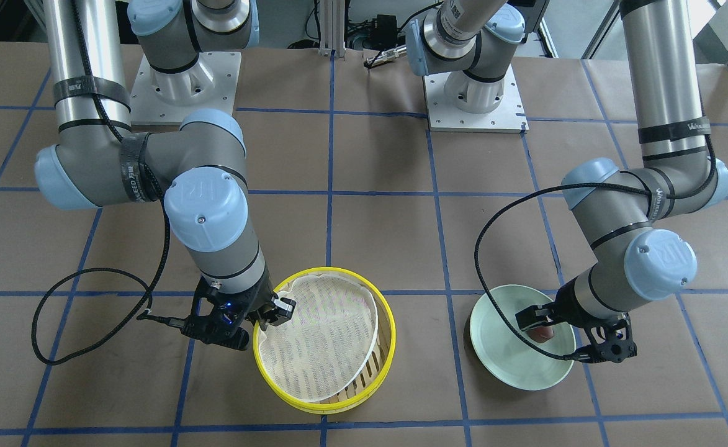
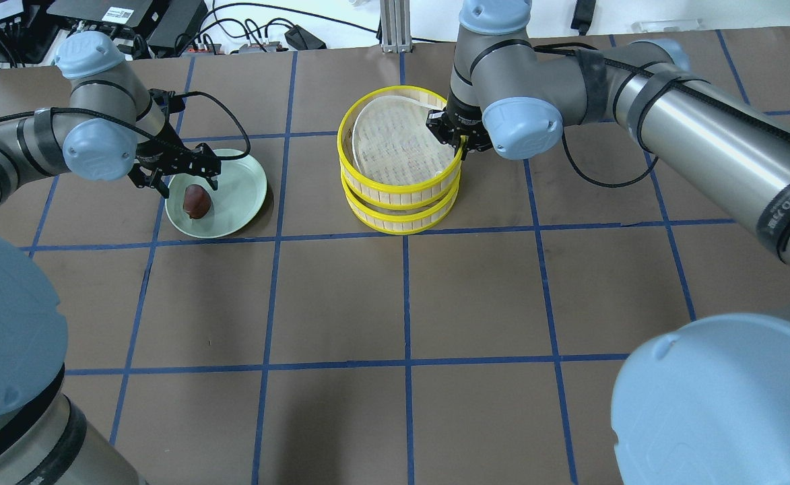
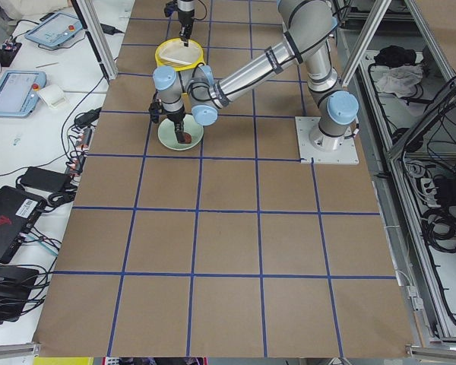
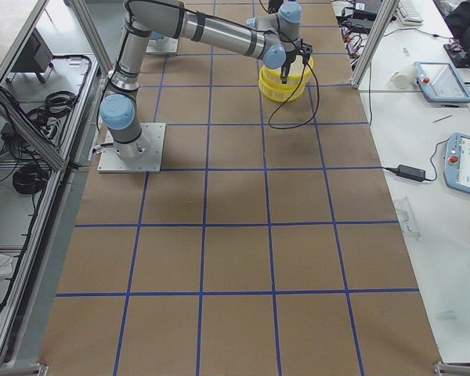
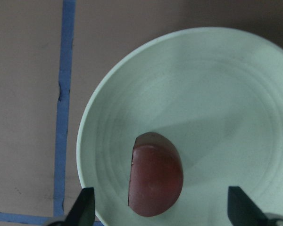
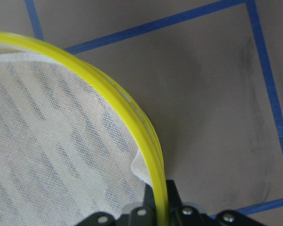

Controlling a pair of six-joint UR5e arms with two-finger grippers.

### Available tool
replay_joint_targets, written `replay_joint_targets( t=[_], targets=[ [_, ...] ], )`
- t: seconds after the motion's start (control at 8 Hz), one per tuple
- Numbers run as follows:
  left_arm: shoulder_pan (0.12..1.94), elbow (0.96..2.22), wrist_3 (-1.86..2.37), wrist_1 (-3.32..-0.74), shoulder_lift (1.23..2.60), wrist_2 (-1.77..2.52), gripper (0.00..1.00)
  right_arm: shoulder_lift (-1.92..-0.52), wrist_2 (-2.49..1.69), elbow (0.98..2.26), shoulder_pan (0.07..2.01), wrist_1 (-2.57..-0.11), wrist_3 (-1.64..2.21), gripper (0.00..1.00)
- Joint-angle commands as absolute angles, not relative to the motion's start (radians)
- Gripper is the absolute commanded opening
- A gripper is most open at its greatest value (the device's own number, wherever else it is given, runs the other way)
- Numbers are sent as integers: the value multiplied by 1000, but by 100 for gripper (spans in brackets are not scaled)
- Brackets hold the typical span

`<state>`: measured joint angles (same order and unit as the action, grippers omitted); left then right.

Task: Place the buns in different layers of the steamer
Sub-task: 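Grasp and lift the dark red bun from the plate with the left gripper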

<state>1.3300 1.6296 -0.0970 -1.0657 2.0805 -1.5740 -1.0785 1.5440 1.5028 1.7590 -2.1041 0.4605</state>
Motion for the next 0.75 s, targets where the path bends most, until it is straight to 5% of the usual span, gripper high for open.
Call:
replay_joint_targets(
  t=[0.0,0.62],
  targets=[
    [1330,1634,-100,-1052,2112,-1572,100,-1077,1554,1520,1761,-2105,466,0],
    [1330,1638,-101,-1055,2120,-1566,100,-1083,1551,1531,1764,-2100,477,0]
  ],
)
